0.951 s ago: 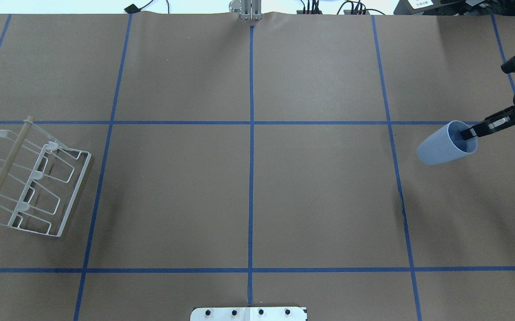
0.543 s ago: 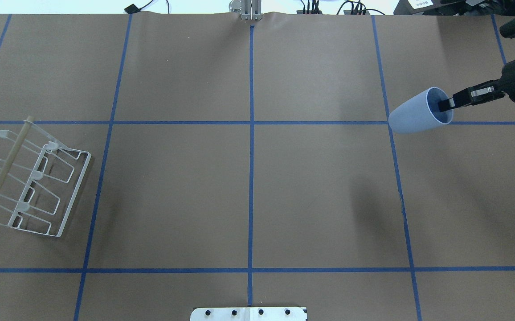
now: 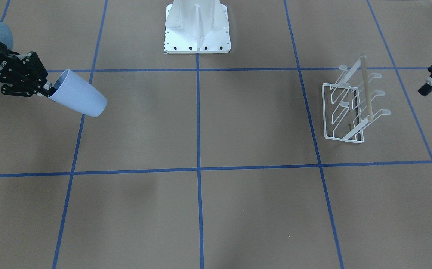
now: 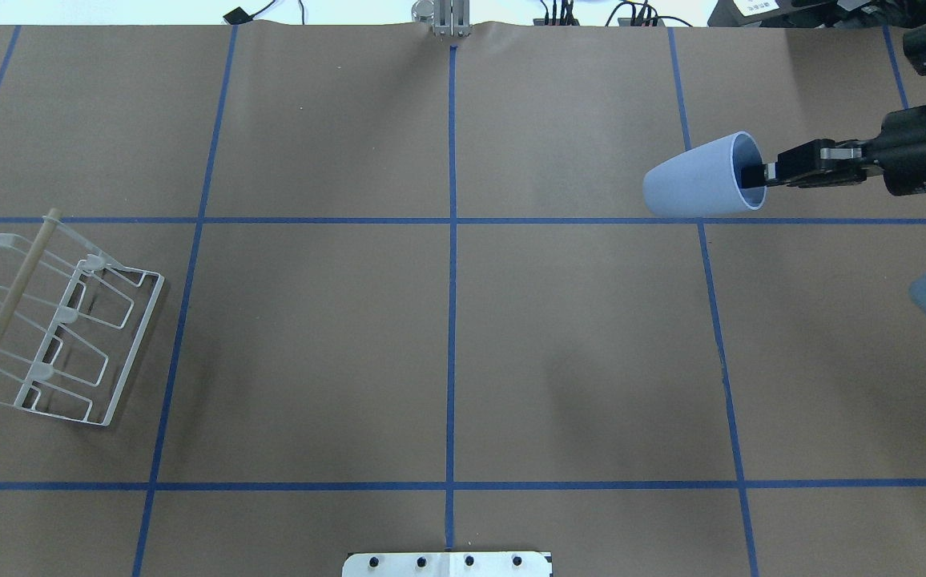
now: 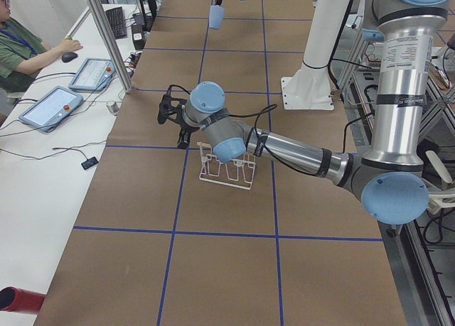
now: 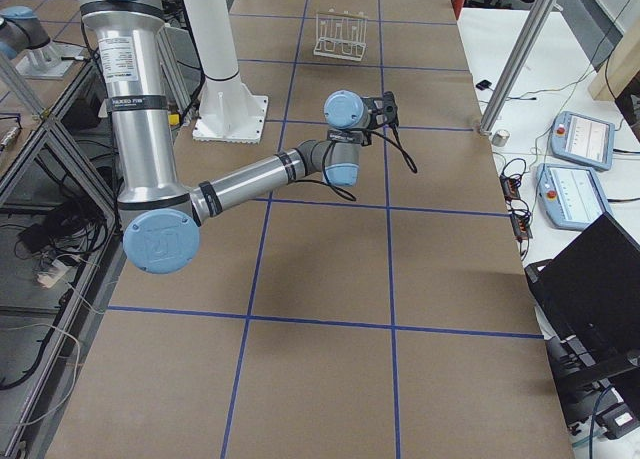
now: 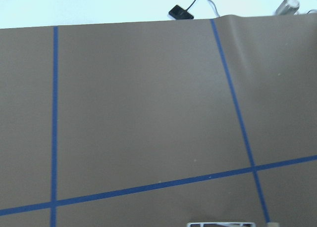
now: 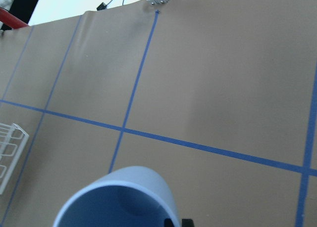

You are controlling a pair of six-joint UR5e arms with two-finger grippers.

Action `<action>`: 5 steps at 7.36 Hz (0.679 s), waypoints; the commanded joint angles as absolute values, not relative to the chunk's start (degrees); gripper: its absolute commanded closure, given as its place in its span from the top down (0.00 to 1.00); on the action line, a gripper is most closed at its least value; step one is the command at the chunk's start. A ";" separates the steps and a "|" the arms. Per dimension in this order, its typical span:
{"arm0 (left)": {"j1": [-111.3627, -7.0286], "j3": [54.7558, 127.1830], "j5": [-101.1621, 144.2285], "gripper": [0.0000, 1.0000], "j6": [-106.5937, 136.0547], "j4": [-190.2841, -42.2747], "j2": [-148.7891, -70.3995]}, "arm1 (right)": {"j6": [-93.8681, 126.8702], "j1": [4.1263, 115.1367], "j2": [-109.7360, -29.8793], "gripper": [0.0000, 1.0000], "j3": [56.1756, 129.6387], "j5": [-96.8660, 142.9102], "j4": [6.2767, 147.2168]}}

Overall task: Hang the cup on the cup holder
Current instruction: 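Lift the cup with the right gripper and carry it toward the table center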

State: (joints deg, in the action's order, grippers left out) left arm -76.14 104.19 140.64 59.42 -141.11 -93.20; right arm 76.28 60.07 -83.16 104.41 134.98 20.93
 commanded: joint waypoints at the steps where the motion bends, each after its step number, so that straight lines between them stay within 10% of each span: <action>1: -69.19 104.32 140.28 0.98 79.12 -152.73 -99.38 | 89.33 52.95 -83.06 0.00 104.50 126.69 8.05; 5: -54.81 104.68 121.28 0.98 109.88 -168.10 -109.05 | 98.61 40.80 -81.66 0.00 104.59 113.05 -5.35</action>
State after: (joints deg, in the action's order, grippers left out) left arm -61.06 104.51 130.11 100.04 -162.91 -106.27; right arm 97.04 44.02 -82.37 104.49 116.75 -2.50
